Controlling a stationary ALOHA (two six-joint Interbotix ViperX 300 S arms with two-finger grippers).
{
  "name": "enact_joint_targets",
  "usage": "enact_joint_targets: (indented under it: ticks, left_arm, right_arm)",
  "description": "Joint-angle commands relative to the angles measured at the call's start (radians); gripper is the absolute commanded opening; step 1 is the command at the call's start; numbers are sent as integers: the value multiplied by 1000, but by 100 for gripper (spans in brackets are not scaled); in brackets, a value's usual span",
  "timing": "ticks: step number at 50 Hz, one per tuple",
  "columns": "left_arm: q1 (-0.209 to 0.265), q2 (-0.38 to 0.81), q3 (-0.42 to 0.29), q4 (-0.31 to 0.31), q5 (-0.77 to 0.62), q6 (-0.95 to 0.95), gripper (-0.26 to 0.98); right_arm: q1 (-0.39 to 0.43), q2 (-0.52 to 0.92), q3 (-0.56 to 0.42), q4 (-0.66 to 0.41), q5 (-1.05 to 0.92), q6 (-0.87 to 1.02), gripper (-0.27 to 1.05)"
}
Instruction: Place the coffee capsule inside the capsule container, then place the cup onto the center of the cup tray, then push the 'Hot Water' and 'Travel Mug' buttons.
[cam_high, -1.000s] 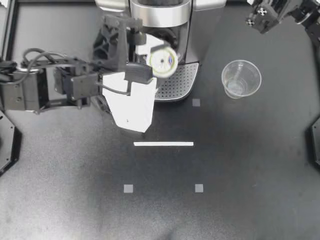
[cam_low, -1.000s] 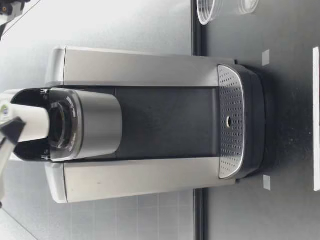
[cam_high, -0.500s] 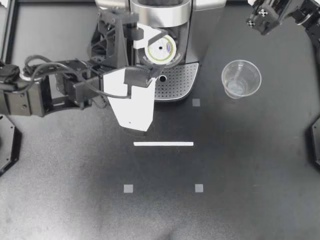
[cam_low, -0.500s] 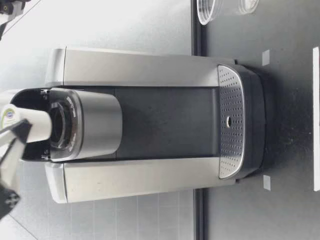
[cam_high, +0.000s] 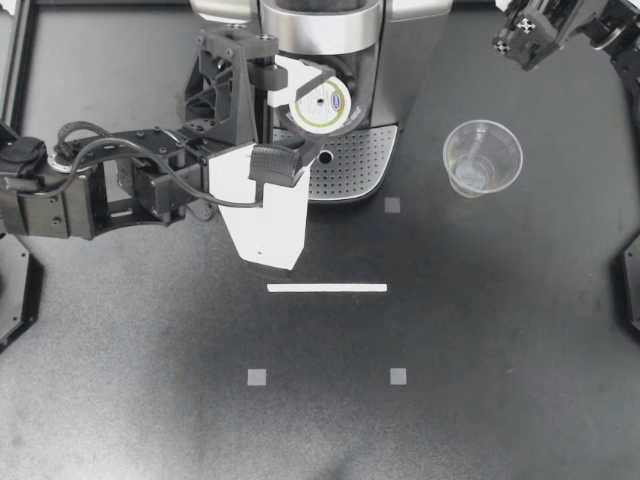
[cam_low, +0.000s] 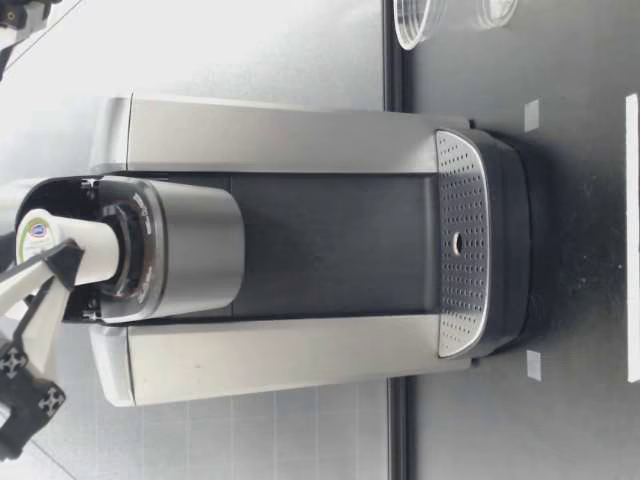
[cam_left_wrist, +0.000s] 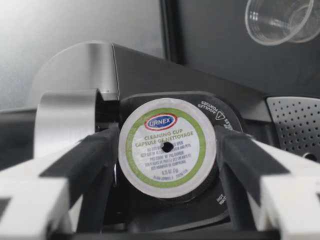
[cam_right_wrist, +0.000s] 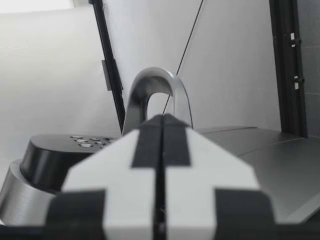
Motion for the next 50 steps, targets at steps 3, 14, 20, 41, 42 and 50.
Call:
enact_joint_targets:
  ticks: [3, 14, 20, 41, 42, 50]
  left_arm:
    - [5, -3, -12, 25, -5, -12, 51]
    - [12, 14, -12, 67, -2, -40, 51]
    - [18, 20, -12, 84, 3, -58, 51]
    - [18, 28, -12, 95, 11, -77, 77]
    - [18, 28, -12, 95, 12, -78, 77]
    - [17, 21, -12, 94, 11, -92, 77]
  right_arm:
    - [-6, -6, -11, -2, -11, 0, 6]
    - [-6, -8, -2, -2, -23, 0, 6]
    - [-6, -11, 2, -2, -25, 0, 6]
    - [-6, -5, 3, -2, -26, 0, 6]
    - [-6, -6, 2, -2, -26, 0, 6]
    - [-6, -5, 2, -2, -28, 0, 6]
